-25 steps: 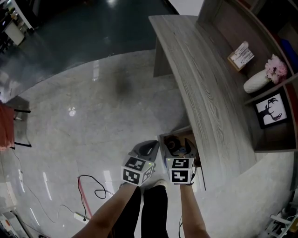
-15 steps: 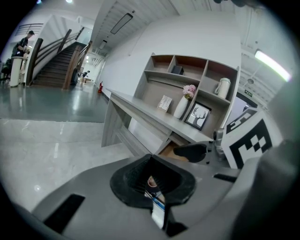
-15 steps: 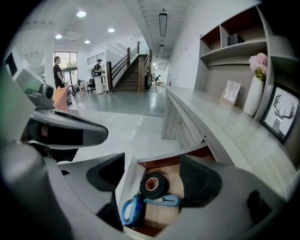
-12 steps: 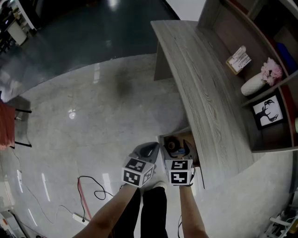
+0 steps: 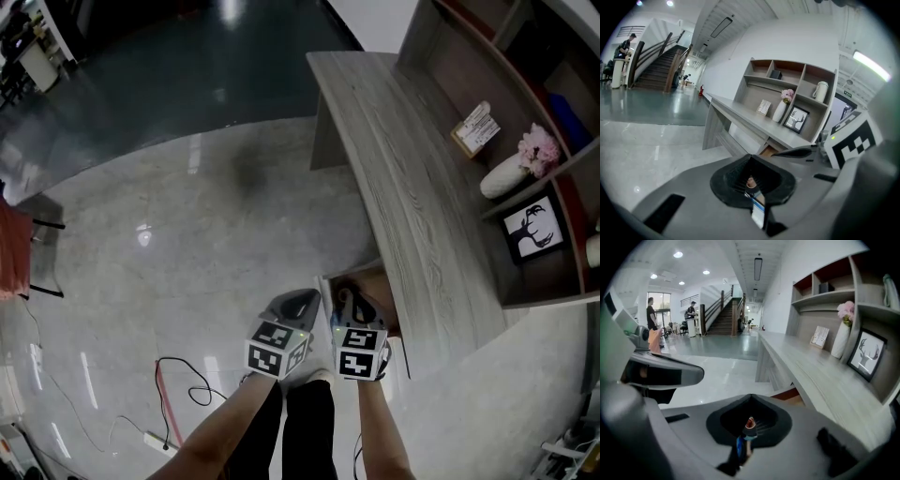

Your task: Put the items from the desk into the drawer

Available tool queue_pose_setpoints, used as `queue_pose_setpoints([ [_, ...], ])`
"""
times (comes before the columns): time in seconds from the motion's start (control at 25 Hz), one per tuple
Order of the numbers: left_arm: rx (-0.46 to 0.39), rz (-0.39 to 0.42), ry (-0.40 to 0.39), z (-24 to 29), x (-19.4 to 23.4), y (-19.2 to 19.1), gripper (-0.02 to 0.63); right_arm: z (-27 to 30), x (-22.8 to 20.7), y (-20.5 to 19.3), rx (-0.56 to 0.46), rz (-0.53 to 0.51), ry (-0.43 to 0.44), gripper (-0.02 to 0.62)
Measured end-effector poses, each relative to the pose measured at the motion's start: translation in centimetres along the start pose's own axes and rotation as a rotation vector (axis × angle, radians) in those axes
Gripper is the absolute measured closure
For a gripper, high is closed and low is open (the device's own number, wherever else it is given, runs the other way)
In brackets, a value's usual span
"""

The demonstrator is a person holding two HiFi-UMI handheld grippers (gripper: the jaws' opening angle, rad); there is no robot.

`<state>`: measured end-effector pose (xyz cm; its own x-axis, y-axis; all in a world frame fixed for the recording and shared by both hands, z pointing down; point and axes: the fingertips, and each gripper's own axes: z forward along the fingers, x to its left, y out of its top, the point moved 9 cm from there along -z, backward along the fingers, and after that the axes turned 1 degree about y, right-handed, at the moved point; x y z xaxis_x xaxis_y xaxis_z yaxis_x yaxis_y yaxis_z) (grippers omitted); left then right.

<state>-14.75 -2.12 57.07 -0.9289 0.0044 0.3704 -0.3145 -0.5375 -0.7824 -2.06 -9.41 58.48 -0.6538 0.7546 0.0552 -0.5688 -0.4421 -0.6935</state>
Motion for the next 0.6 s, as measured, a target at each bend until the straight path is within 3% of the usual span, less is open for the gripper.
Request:
queue_pose_setpoints([
  [0.6, -0.019, 0.020, -0.013, -2.1, -1.8, 1.9, 0.597, -3.3, 0.3, 1.6, -0.064, 0.025, 0.035, 0.585],
])
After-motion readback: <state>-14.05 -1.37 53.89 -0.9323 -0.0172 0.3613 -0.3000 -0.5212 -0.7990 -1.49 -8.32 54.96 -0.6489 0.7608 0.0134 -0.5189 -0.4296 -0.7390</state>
